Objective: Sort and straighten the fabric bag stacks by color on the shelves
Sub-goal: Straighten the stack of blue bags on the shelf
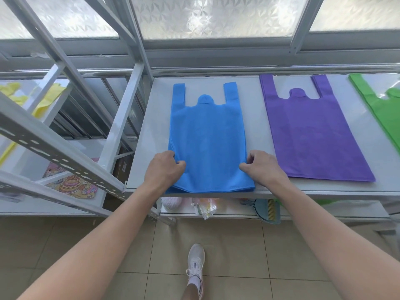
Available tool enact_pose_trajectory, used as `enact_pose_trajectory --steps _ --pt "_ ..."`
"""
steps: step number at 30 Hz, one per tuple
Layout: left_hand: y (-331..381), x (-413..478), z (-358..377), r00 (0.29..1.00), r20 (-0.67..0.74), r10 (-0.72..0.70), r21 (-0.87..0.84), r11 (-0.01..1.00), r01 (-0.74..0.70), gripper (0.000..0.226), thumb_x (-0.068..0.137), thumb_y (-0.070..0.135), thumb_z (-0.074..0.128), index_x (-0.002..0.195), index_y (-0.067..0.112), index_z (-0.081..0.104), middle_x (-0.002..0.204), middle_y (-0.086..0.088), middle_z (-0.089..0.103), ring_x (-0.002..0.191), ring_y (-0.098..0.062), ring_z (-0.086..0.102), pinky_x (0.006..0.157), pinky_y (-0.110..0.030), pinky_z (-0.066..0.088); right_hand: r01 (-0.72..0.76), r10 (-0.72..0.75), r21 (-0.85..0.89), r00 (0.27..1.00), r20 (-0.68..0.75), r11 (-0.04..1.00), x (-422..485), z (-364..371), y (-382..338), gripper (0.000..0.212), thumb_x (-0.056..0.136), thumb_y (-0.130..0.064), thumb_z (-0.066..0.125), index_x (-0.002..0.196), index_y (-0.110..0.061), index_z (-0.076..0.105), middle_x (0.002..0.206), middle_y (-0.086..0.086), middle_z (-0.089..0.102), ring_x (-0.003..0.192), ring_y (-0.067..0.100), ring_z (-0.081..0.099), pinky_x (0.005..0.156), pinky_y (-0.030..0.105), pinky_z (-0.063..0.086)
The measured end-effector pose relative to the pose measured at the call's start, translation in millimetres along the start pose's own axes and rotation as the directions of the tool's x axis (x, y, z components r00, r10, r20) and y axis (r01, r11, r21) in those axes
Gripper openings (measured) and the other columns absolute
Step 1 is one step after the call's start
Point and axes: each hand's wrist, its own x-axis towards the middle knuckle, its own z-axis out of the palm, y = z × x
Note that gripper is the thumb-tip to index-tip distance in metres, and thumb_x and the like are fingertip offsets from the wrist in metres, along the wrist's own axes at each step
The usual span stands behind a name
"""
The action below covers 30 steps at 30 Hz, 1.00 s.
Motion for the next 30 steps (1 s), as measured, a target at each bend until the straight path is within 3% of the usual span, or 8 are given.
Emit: enact_pose_trajectory --steps 3,6,12,15,18,21,27,30 --pt "1 1 7 1.0 -0.015 -0.023 0.037 0.999 0.023 0.021 0.088 0.023 0.055 0.076 0.008 0.045 0.082 -0.01 0.057 0.073 -0.03 0.052 0.059 -0.035 0.035 0.002 -0.002 -0.064 1.0 0.002 0.998 1 2 -3 0.018 0.088 -0.026 0.066 0.09 -0.009 0.061 0.086 0.006 0.063 0.072 0.018 0.054 0.059 0.033 0.044" --pt "-1 5 8 0.999 -0.014 -0.05 0.032 0.998 0.051 0.02 0.089 0.023 0.057 0.097 0.005 0.053 0.099 -0.014 0.061 0.089 -0.036 0.059 0.069 -0.037 0.042 0.005 -0.004 -0.099 1.0 0.01 0.995 2 2 -4 0.019 0.087 -0.026 0.066 0.093 -0.009 0.061 0.088 0.007 0.065 0.076 0.021 0.059 0.062 0.036 0.048" --pt "-9 6 5 0.995 -0.02 -0.093 0.117 0.989 0.095 0.06 0.08 0.037 0.072 0.124 0.011 0.041 0.117 -0.007 0.051 0.108 -0.032 0.055 0.076 -0.043 0.048 0.049 -0.052 -0.192 0.999 -0.014 0.98 -4 5 1 0.042 0.082 -0.031 0.066 0.108 -0.014 0.039 0.097 0.007 0.054 0.086 0.029 0.059 0.069 0.042 0.053" --pt "-16 12 1 1.0 -0.005 -0.011 0.117 0.993 0.011 0.071 0.078 0.04 0.077 0.136 0.016 0.044 0.134 -0.007 0.04 0.126 -0.031 0.044 0.094 -0.047 0.049 0.137 -0.16 -0.291 0.985 -0.058 0.947 -8 4 1 0.048 0.083 -0.028 0.066 0.12 -0.02 0.036 0.114 0.004 0.043 0.103 0.028 0.049 0.076 0.043 0.053" --pt "-14 25 -4 0.988 -0.105 0.112 0.08 0.991 -0.104 0.071 0.085 0.041 0.074 0.145 0.017 0.044 0.153 -0.008 0.031 0.144 -0.031 0.033 0.114 -0.049 0.038 0.289 -0.341 -0.346 0.935 -0.099 0.893 0 2 -5 0.05 0.084 -0.021 0.065 0.13 -0.021 0.044 0.133 0.003 0.04 0.118 0.027 0.042 0.086 0.041 0.051" --pt "5 60 -4 0.944 -0.241 0.227 0.132 0.971 -0.2 0.07 0.097 0.042 0.063 0.155 0.015 0.035 0.167 -0.008 0.024 0.154 -0.029 0.022 0.121 -0.048 0.03 0.351 -0.41 -0.318 0.901 -0.143 0.881 35 0 -22 0.052 0.091 -0.029 0.062 0.139 -0.016 0.048 0.15 0.004 0.036 0.136 0.028 0.036 0.102 0.046 0.045" --pt "32 174 21 0.95 -0.157 0.269 0.184 0.953 -0.239 0.08 0.105 0.061 0.03 0.166 0.012 0.011 0.175 -0.004 0.0 0.161 -0.023 -0.001 0.128 -0.048 0.014 0.289 -0.394 -0.399 0.895 -0.21 0.87 154 2 -61 0.069 0.105 -0.048 0.041 0.16 -0.01 0.025 0.171 0.007 0.015 0.158 0.026 0.011 0.119 0.05 0.027" --pt "24 206 34 0.95 -0.127 0.284 0.232 0.94 -0.25 0.09 0.1 0.072 0.024 0.167 0.016 0.003 0.175 0.002 -0.007 0.161 -0.018 -0.007 0.13 -0.045 0.004 0.254 -0.341 -0.439 0.931 -0.131 0.862 192 11 -61 0.077 0.106 -0.059 0.024 0.166 -0.013 0.01 0.175 0.004 -0.002 0.161 0.022 -0.003 0.127 0.048 0.013"
